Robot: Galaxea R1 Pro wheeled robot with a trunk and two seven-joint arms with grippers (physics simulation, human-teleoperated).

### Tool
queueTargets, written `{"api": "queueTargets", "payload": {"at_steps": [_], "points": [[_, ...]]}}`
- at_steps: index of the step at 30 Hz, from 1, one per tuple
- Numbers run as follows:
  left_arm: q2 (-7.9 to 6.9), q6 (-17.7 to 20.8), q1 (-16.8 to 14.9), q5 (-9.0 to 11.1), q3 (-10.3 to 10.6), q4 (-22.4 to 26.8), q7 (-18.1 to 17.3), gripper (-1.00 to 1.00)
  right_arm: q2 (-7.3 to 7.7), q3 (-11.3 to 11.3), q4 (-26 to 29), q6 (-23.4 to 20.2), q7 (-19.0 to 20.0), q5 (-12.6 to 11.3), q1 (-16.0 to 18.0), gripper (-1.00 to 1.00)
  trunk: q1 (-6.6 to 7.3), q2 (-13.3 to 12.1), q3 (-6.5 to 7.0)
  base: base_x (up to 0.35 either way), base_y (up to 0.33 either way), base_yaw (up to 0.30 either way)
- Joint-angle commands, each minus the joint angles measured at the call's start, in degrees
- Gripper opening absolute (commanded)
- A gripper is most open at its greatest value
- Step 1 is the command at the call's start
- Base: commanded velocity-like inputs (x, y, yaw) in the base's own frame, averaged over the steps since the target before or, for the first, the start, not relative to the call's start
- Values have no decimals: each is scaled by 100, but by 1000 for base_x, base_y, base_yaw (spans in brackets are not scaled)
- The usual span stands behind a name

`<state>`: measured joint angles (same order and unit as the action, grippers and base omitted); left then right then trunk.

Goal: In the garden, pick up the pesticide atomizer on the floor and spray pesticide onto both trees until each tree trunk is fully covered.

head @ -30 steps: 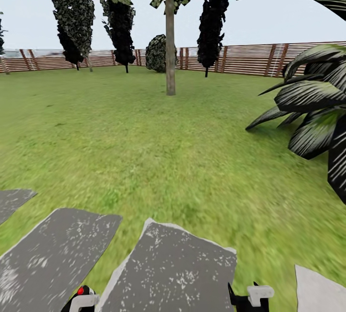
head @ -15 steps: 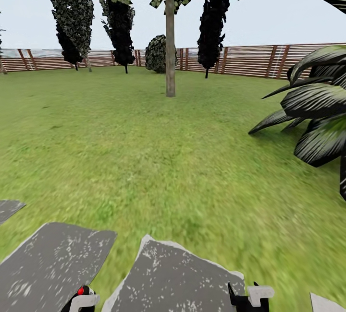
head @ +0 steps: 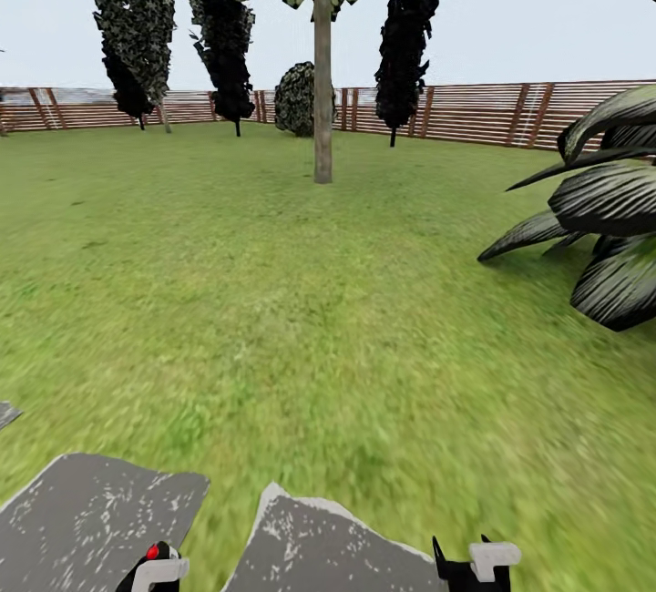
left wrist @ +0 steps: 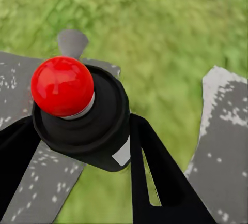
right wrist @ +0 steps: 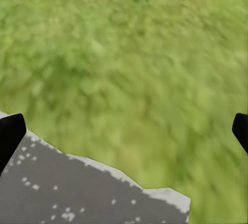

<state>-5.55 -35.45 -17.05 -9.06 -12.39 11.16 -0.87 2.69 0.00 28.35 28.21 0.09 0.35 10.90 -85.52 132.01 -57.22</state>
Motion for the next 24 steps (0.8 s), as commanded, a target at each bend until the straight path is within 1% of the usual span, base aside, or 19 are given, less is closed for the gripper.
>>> {"api": "queueTargets", "payload": {"at_steps": [1, 24], "points": [[0, 1, 0, 1, -1, 1, 1, -100, -2, 0, -2, 0, 0, 0, 0, 100, 0, 0, 0, 337, 0, 0], [-2, 4, 0, 1, -1, -3, 4, -100, -4, 4, -5, 0, 0, 0, 0, 100, 0, 0, 0, 337, 0, 0]]}}
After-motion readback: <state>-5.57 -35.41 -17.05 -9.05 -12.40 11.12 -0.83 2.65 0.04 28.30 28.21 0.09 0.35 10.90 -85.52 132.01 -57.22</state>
